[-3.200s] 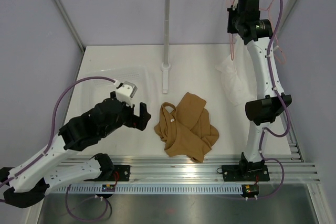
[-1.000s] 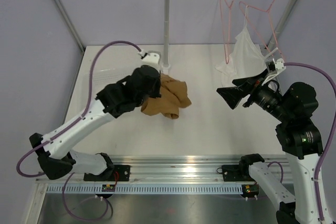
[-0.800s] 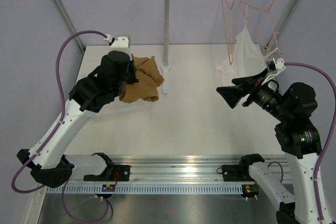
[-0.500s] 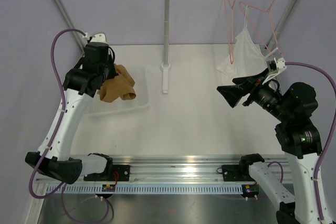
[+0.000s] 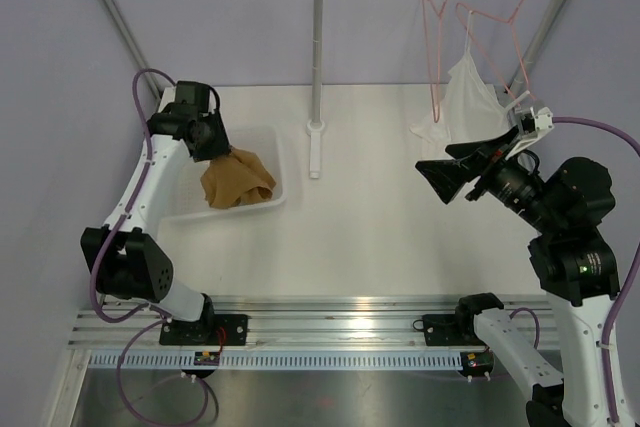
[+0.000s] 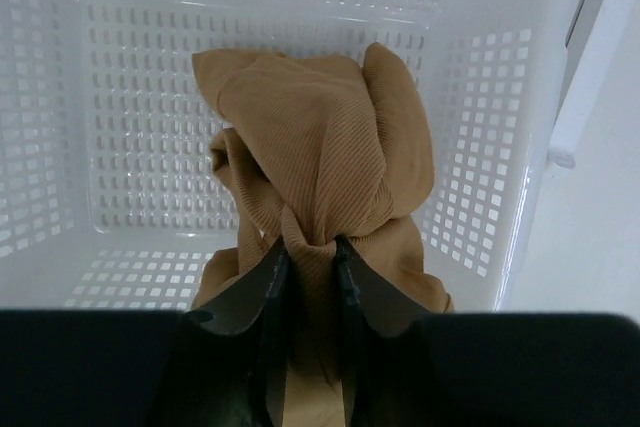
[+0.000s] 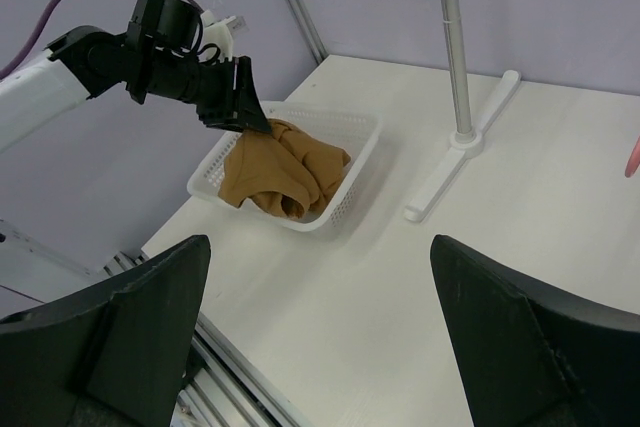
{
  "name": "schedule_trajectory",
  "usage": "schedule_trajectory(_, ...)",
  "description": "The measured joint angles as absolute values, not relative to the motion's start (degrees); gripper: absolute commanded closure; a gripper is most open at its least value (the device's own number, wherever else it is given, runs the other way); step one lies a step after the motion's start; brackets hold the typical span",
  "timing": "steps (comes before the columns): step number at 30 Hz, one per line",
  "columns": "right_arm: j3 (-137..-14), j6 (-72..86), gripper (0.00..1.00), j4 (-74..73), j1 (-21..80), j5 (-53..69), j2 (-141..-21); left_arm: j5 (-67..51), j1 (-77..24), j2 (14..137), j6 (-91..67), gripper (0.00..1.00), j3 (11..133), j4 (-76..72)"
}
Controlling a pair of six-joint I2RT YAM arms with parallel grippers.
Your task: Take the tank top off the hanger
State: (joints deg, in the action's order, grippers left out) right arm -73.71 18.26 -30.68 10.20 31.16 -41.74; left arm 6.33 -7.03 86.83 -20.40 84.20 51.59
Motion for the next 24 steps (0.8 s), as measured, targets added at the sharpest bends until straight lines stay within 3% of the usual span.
schedule_trajectory(2,-73.7,18.3,0.00,-30.7,10.2,31.1,-41.7,5.8,-5.9,86.6,-21.0,0.10,84.3,51.0)
schedule_trajectory(3,-73.7,18.3,0.01,-30.7,10.2,31.1,-41.7,5.7,-5.5,86.3,-21.3,0.01,84.4,50.7)
schedule_trajectory(9,-73.9,17.9,0.00,-32.8,10.2,31.0,-41.6,5.6,-4.8,81.9,-22.5,0.01,84.6,49.6)
schedule_trajectory(13,-77.4,16.5,0.00,-39.1,10.2,28.3,-42.8,5.9,-6.4,72.3,-21.8,0.01,84.0,49.3)
schedule_trajectory(19,-81.3,13.4,0.01,-49.8,10.2,15.4,-43.2,12.9,-14.4,50.6,-20.4,0.01,82.2,52.6)
schedule_trajectory(24,-81.3,11.2,0.00,-57.4,11.6,4.3,-41.0,18.0,-15.1,38.7,-18.9,0.01,77.0,58.0)
